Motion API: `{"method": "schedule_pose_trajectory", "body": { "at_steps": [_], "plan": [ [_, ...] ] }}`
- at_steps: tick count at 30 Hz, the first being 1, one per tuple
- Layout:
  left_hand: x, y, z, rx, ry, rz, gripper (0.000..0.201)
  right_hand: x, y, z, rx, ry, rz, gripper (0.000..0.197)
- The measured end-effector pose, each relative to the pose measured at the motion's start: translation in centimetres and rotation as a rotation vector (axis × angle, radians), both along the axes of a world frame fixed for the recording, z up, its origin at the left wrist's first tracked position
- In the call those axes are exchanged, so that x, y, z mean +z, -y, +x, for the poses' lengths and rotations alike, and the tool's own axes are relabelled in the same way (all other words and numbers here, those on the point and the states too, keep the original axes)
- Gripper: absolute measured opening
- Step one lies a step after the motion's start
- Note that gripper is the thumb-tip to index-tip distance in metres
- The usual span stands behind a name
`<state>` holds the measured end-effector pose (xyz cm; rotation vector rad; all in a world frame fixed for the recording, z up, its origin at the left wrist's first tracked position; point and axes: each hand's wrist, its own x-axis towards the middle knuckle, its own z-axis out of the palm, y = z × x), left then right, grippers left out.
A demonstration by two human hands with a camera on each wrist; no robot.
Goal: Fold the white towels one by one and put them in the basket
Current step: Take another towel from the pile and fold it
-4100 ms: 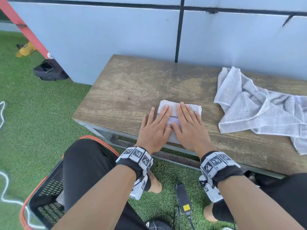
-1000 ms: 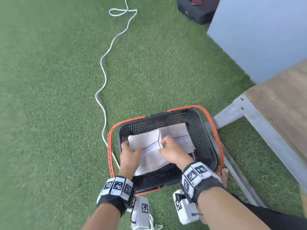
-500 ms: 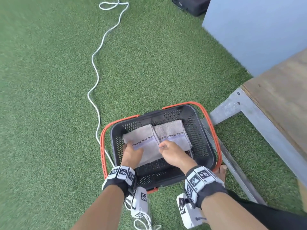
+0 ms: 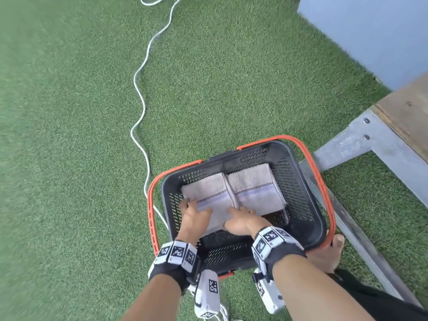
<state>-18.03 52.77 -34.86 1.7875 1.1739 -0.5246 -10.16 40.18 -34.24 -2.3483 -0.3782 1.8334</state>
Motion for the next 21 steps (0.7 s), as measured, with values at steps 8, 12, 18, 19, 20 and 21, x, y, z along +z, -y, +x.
{"method": "schedule_pose_trajectory", "body": {
  "at_steps": [8, 12, 18, 19, 20, 21],
  "plan": [
    [1.7, 0.5, -0.4, -0.037, -0.028, 0.035, 0.059, 1.1, 0.0, 0.0, -0.015, 0.013, 0.014, 0.061],
    [5.3, 0.7, -0.1, -0.019, 0.032, 0.017, 0.054, 5.0, -1.0, 1.2, -0.068, 0.121, 0.063, 0.056],
    [15.3, 0.0, 3.5, -0.165, 0.293, 0.016, 0.025, 18.7, -3.0, 4.6, -0.214, 0.589, 0.281, 0.044],
    [17.5, -0.1, 4.3, -0.198, 0.339, 0.015, 0.021, 21.2, -2.9, 4.9, -0.223, 0.668, 0.314, 0.045],
    [19.8, 0.0, 5.1, -0.22, 0.382, 0.02, 0.018, 23.5, -2.6, 5.0, -0.233, 0.728, 0.349, 0.045],
    [22.1, 0.0, 5.7, -0.237, 0.424, 0.044, 0.015, 25.8, -2.2, 5.1, -0.247, 0.775, 0.377, 0.044]
  ]
}}
